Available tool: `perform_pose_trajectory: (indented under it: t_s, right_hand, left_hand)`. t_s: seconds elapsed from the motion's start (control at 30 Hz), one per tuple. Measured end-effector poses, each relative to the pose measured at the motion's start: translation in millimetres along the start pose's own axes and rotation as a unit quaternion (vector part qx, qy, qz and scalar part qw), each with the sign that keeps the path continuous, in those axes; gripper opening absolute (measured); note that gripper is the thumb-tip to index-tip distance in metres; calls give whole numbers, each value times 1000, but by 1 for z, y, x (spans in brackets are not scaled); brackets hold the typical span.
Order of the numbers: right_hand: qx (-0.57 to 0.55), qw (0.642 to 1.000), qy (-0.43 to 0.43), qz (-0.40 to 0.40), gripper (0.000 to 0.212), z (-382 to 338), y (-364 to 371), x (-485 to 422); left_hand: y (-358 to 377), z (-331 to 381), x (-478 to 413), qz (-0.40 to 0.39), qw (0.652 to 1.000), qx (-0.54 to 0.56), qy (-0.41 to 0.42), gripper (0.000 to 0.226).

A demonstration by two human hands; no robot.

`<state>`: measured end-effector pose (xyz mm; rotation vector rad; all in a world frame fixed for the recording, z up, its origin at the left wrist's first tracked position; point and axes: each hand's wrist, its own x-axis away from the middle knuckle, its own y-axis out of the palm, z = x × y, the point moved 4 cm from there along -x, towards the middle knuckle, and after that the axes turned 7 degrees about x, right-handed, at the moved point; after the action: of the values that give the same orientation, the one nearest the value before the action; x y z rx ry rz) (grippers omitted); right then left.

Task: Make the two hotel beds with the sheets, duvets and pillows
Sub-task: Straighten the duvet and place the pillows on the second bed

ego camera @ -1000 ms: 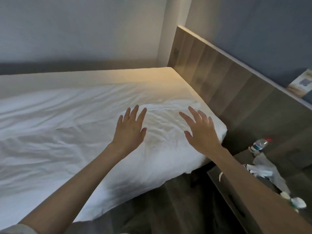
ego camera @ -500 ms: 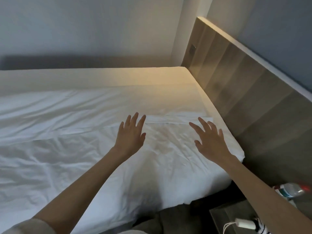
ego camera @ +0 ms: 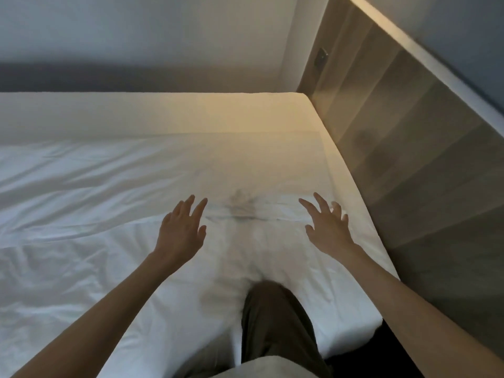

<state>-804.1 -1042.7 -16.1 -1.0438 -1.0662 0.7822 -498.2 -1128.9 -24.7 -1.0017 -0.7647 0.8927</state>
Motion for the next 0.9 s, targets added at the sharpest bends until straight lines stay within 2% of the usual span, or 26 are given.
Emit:
perform_pose_trajectory:
  t_s: [0.13,0.27,0.4,0.47,0.57,0.6,0.67,0.7,0.77,0.9]
  right_hand:
    - [-10,998,-28,-55,68,6,31,-79]
    - [9,993,-61,-98,80,8,68,-148]
    - [9,987,-70,-143,97,10,113,-201]
    - [-34,983,-60,-173,104,15,139,-221]
    - [-50,981,-58,-180,110,23,173,-244]
    - [-37,982,-65,-173,111,25,182,-248]
    - [-1,986,-81,-143,107,30,194,-255]
    - [19,991,-92,-97,102,32,195,-259]
    - [23,994,-104,-4,87,38,195,-267]
    - [-17,990,-104,97,62,44,165,-267]
  left_hand:
    - [35,-7,-55,-22,999,7,-46,67]
    - [83,-9,-125,-65,995,3,-69,71]
    - [134,-27,-173,-121,986,-46,-106,89]
    - [157,-43,-184,-146,980,-69,-118,97]
    - [185,-64,-192,-151,976,-127,-96,115]
    - [191,-69,-194,-140,976,-143,-81,118]
    - [200,-77,-199,-92,978,-182,-52,111]
    - [201,-81,-203,-63,979,-187,-48,105]
    - [199,-82,-210,-12,985,-171,-22,94]
    - [164,-74,-218,-3,994,-101,-31,71]
